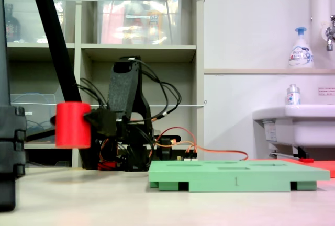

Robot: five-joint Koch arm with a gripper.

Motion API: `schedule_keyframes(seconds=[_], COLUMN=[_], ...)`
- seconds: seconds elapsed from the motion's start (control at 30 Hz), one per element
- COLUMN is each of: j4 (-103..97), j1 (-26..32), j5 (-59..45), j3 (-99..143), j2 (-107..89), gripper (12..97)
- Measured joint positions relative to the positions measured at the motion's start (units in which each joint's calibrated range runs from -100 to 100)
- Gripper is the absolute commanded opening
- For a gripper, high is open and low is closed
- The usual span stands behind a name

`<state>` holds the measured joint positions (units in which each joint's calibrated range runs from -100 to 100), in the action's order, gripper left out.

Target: Put the cylinder block into the corresponding hole

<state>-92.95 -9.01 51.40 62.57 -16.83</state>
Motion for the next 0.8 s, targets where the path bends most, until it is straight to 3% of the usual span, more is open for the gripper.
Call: schedule_keyframes(seconds=[0.37, 0.63, 0.8], j4=[12.14, 16.15, 16.74], j1=[9.72, 18.90, 21.73], j5=[-0.73, -2.88, -2.98], j3=[3.43, 3.53, 3.53], j2=[-26.95, -28.86, -26.27], gripper=[37.1, 37.1, 37.1])
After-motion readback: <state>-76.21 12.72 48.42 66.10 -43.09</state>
